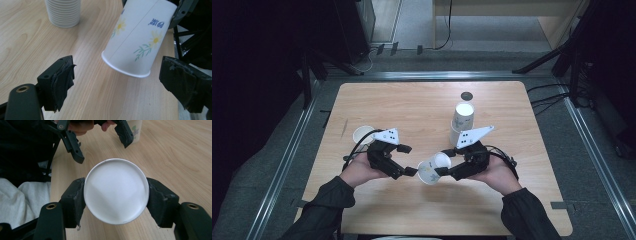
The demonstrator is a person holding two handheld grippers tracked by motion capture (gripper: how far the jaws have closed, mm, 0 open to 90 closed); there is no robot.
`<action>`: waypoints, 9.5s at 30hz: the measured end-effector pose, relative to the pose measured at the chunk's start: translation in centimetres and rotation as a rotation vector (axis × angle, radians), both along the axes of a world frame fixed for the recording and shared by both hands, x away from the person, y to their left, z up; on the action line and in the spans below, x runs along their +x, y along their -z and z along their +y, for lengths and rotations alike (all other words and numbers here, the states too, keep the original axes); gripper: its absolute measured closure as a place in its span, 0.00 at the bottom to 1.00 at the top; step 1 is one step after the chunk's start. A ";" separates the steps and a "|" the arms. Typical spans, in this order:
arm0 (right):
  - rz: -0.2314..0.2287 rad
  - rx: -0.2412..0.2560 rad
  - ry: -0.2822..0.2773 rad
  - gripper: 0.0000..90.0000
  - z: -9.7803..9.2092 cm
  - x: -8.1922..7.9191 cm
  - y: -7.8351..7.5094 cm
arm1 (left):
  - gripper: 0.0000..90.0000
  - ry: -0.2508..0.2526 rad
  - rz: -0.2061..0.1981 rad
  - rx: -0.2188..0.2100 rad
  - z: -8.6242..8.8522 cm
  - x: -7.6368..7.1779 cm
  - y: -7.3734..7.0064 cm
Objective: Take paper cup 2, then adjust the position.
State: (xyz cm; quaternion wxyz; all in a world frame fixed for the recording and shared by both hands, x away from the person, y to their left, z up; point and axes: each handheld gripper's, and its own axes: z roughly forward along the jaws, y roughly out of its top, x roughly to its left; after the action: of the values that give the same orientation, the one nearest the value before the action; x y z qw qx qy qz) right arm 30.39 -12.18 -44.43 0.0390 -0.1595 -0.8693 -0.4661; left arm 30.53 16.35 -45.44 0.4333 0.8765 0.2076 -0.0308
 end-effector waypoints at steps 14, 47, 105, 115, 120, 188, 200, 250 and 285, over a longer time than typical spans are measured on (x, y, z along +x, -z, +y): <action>0.028 0.058 -0.002 0.41 0.6 -0.1 0.5 | 0.15 0.091 -0.009 -0.004 -1.5 -0.2 0.7; 0.112 0.108 -0.041 0.41 2.1 0.5 -0.1 | 0.23 0.138 -0.039 0.015 -1.9 -1.2 1.6; 0.018 0.018 0.005 0.22 0.7 -0.6 1.5 | 0.32 0.125 0.036 0.072 0.8 0.7 -0.9; 0.024 -0.058 0.038 0.32 0.8 -1.1 1.9 | 0.31 0.187 0.049 0.153 0.0 1.6 -2.2; 0.009 -0.036 0.001 0.51 0.5 -1.1 1.8 | 0.32 0.188 0.029 0.178 -0.3 2.2 -2.6; -0.060 0.032 -0.111 0.38 4.3 -1.2 2.7 | 0.29 0.367 -0.037 0.518 -4.7 -0.2 -1.5; -0.087 0.064 -0.082 0.39 2.7 -0.7 2.0 | 0.10 0.287 -0.040 0.428 -3.7 0.6 -1.6; -0.018 0.190 -0.041 0.39 -0.2 0.3 1.1 | 0.10 0.141 0.032 0.014 -0.7 0.5 0.5; 0.039 0.211 -0.100 0.39 1.3 0.1 1.4 | 0.23 0.192 -0.031 -0.093 -1.0 -0.3 0.3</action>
State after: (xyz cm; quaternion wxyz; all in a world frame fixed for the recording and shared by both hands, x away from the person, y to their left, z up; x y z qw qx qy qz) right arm 30.44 -10.88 -45.81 0.0957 -0.1198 -0.8214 -0.5493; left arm 30.21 15.34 -45.74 0.4718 0.8716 0.1143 -0.0681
